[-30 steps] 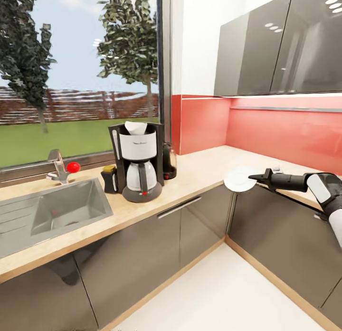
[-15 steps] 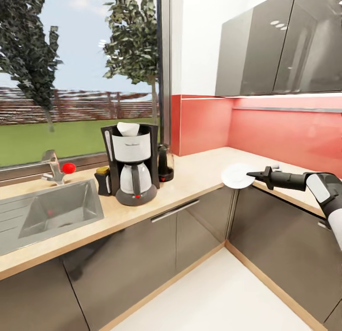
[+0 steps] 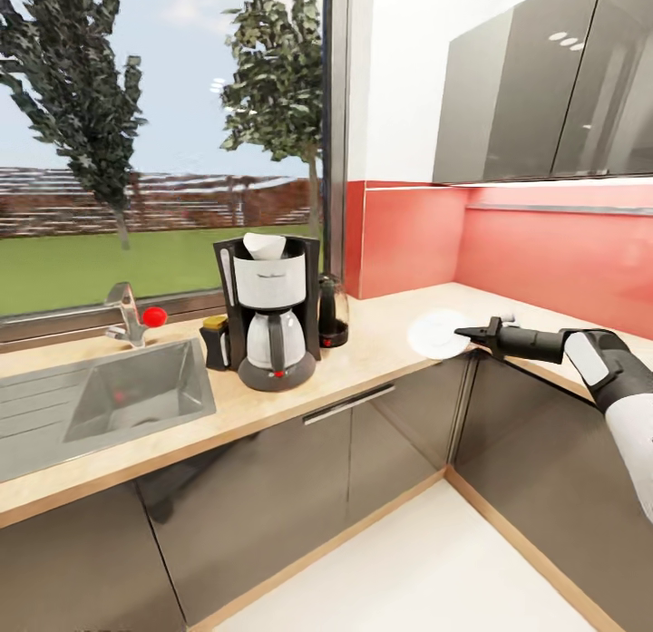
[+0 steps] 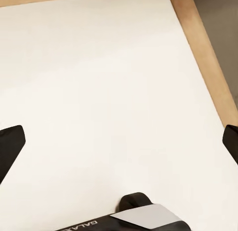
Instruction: Set up a coffee station on the kitchen countertop: keep the coffee maker on the countertop, move the bottle of coffee from the kitchen shelf to the counter next to the coffee maker, place a paper coffee filter on top of the coffee maker, put the saucer next to the coffee maker with the coffee cup on the saucer, and place the electric kettle next to the coffee maker.
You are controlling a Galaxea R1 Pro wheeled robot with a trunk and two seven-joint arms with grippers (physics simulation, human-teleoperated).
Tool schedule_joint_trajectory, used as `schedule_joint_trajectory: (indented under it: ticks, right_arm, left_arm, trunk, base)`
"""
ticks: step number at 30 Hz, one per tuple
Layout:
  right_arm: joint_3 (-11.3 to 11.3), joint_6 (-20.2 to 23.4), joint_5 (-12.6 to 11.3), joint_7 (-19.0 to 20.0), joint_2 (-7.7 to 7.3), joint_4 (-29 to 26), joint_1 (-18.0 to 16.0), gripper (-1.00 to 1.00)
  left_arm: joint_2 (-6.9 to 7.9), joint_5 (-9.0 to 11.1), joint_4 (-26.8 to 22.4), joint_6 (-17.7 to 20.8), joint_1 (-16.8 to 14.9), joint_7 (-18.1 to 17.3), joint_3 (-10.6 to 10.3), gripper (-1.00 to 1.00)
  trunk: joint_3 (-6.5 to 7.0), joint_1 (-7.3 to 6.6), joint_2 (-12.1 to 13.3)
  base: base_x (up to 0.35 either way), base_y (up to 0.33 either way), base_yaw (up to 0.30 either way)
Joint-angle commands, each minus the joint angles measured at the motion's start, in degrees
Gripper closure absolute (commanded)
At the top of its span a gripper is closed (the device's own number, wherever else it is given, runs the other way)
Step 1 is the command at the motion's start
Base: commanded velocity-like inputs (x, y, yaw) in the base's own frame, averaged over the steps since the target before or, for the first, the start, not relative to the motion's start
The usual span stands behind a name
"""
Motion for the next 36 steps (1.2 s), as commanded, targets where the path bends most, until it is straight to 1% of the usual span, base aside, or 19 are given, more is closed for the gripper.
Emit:
schedule_joint_trajectory:
  ticks: [1,8,22,31,36]
  right_arm:
    - [0.00,0.19,-0.01,0.38,0.13,0.02,-0.05,1.00]
    - [-0.02,0.19,-0.01,0.40,0.44,0.10,-0.05,1.00]
    - [-0.02,0.19,-0.01,0.40,0.50,0.11,-0.05,1.00]
    - [-0.02,0.19,-0.01,0.40,0.58,0.11,-0.05,1.00]
    - [-0.02,0.19,-0.01,0.40,1.56,0.11,-0.06,1.00]
  left_arm:
    - [0.06,0.59,-0.08,0.33,-0.03,-0.04,-0.21,-1.00]
    - [0.06,0.59,-0.09,0.33,-0.03,-0.05,-0.21,-1.00]
    - [0.06,0.59,-0.09,0.33,-0.03,-0.04,-0.21,-1.00]
    - [0.06,0.59,-0.09,0.33,-0.03,0.00,-0.26,-1.00]
    - [0.06,0.59,-0.09,0.33,-0.03,-0.01,-0.22,-1.00]
  trunk:
    - [-0.07,0.00,-0.04]
    - [-0.07,0.00,-0.04]
    - [-0.07,0.00,-0.04]
    - [-0.06,0.00,-0.04]
    - [-0.03,0.00,-0.04]
  base:
    - [0.000,0.000,0.022]
    - [0.000,0.000,0.046]
    - [0.000,-0.004,0.244]
    - [0.000,-0.233,0.065]
    - [0.000,-0.135,0.183]
